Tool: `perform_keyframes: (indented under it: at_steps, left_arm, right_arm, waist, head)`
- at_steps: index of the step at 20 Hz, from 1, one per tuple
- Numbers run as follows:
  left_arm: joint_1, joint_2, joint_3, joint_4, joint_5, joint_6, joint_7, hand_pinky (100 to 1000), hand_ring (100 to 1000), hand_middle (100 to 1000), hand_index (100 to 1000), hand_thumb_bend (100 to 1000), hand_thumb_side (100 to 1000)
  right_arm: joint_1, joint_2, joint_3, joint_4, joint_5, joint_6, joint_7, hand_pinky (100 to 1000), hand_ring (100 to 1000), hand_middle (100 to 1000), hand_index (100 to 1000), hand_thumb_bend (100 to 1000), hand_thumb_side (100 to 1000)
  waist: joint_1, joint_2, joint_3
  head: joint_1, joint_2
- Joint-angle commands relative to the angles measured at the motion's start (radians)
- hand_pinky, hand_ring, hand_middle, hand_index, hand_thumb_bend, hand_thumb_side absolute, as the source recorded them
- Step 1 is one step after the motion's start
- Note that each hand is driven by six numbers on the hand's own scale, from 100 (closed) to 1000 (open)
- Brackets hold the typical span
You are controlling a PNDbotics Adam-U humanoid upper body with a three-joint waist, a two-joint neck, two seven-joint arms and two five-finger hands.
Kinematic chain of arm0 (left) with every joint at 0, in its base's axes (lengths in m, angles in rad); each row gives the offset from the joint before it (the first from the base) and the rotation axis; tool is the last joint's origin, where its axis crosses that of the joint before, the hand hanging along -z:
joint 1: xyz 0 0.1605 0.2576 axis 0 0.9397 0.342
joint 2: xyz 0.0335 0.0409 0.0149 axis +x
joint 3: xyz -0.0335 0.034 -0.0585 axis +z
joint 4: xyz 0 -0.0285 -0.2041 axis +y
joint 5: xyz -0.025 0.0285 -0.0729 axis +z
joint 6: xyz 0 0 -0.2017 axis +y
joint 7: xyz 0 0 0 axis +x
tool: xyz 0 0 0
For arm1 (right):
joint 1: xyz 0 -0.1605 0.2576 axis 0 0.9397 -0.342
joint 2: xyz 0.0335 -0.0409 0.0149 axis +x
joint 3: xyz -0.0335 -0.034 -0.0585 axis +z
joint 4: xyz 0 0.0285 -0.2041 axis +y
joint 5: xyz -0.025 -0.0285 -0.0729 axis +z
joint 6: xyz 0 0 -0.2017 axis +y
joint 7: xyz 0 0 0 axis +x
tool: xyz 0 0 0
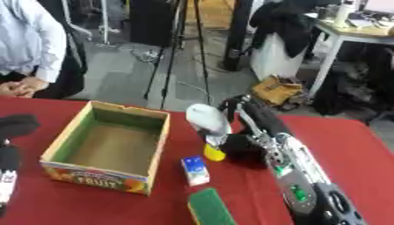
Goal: Pick up objects on the table and place them in the box.
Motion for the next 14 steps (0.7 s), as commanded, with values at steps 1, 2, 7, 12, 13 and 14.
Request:
perform_keyframes:
  at_steps: [1,2,7,12,13,14]
  left_arm:
    - [-0.016,0.019,-0.006,-0.018,0.007,-0.002,-0.006,943,808,784,782,100,716]
    - [-0.016,0.018,-0.007,-0.018,0.008,-0.002,-0.008,943,808,785,782,100,717]
    - [-0.023,0.015,-0.012,-0.018,0.014,-0.003,-0.015,944,808,785,782,100,717]
    - [-0.034,0.012,-0.019,-0.018,0.021,-0.006,-0.023,944,809,786,783,100,716]
    - [-0.037,0.011,-0.021,-0.018,0.022,-0.006,-0.026,944,809,786,783,100,716]
    - [-0.042,0.011,-0.023,-0.018,0.024,-0.007,-0.029,944,809,786,783,100,715]
  right_arm:
    - [-0.041,-0.008,-0.001,0.026,0.005,-0.009,-0.004,866,839,430,516,301,576]
    - [-0.049,-0.007,-0.002,0.037,0.009,-0.010,-0.006,865,840,430,516,297,576]
    - [-0.093,-0.006,-0.009,0.083,0.020,-0.013,-0.011,864,838,428,514,289,577]
    - [-0.140,-0.006,-0.020,0.127,0.027,-0.011,-0.013,865,839,428,514,286,579]
    - [-0.149,-0.007,-0.024,0.136,0.027,-0.009,-0.012,865,839,428,514,286,579]
    - [-0.160,-0.008,-0.027,0.144,0.027,-0.008,-0.011,865,838,427,513,273,580]
  waist:
    - [0.006,-0.015,0.008]
    - [0.006,-0.013,0.013]
    - [0.005,-0.005,0.037]
    - [0.004,0.003,0.068]
    - [0.003,0.005,0.076]
    - [0.001,0.009,0.087]
  head:
    - [-0.008,-0.017]
    - [-0.010,-0.018]
    - [-0.020,-0.028]
    - [-0.041,-0.038]
    - [-0.048,-0.040]
    - [-0.056,-0.046]
